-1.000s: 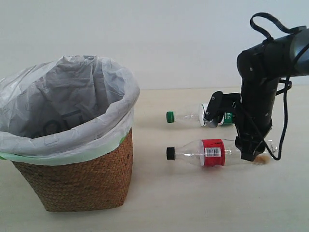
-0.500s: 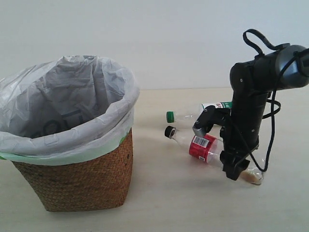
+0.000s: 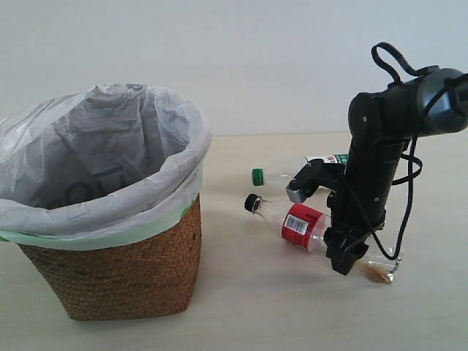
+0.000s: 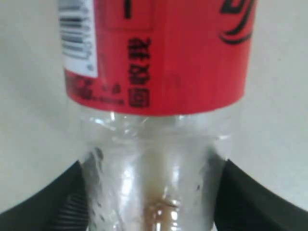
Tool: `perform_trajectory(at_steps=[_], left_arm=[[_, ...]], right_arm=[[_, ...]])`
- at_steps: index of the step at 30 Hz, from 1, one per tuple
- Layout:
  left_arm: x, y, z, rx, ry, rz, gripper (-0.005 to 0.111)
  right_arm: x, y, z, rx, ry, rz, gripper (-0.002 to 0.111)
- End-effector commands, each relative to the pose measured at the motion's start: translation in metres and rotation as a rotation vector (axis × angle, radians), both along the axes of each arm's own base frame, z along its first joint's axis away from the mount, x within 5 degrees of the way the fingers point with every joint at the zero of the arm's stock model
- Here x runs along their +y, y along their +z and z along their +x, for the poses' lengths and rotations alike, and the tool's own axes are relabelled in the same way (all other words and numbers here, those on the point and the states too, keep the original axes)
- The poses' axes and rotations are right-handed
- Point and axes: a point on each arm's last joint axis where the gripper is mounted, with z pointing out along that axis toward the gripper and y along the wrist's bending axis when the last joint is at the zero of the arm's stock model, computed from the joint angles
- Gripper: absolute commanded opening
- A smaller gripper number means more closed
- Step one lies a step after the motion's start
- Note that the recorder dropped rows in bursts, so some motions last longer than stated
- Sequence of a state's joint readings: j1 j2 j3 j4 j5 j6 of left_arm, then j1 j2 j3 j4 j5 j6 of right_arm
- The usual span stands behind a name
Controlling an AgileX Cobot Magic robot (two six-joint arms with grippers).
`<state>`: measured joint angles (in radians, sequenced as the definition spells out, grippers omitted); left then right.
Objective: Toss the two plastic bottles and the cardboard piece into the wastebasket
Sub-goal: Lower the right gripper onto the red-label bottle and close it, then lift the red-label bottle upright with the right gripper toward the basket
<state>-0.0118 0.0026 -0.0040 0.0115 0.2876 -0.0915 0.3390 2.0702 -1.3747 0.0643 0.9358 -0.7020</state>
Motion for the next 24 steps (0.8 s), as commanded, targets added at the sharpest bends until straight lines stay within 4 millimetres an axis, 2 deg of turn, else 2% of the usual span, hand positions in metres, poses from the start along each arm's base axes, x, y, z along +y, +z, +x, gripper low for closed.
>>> perform_trajectory(at_steps=[1, 5, 7, 9, 12, 15, 19, 24], left_arm=[[0.0, -0.001, 0.0, -0.004, 0.004, 0.0, 0.004], [0.0, -0.001, 0.0, -0.005, 0.004, 0.0, 0.004], [0.0, -0.001, 0.0, -0.005, 0.004, 0.0, 0.004], [0.0, -0.001, 0.0, -0.005, 0.004, 0.0, 0.004], [0.0, -0.001, 0.0, -0.005, 0.004, 0.0, 0.004], [0.0, -0.001, 0.0, -0.005, 0.004, 0.0, 0.004], [0.0, -0.001, 0.0, -0.005, 0.004, 0.0, 0.004], [0.0, -0.001, 0.0, -0.005, 0.004, 0.0, 0.004]], right_arm=[[-0.003, 0.001, -0.002, 0.02, 0.025, -0.025, 0.057], [-0.003, 0.001, -0.003, 0.028, 0.025, -0.027, 0.056], [-0.003, 0.001, -0.004, 0.034, 0.025, -0.029, 0.05], [-0.004, 0.001, -0.005, 0.049, 0.024, -0.034, 0.039], [-0.004, 0.001, -0.007, 0.074, 0.007, -0.034, 0.015], [0.0, 0.002, -0.008, 0.086, -0.064, 0.004, 0.0], [0.01, 0.024, -0.009, 0.045, -0.144, 0.139, 0.0], [0.011, 0.062, -0.011, -0.06, -0.238, 0.219, 0.0]])
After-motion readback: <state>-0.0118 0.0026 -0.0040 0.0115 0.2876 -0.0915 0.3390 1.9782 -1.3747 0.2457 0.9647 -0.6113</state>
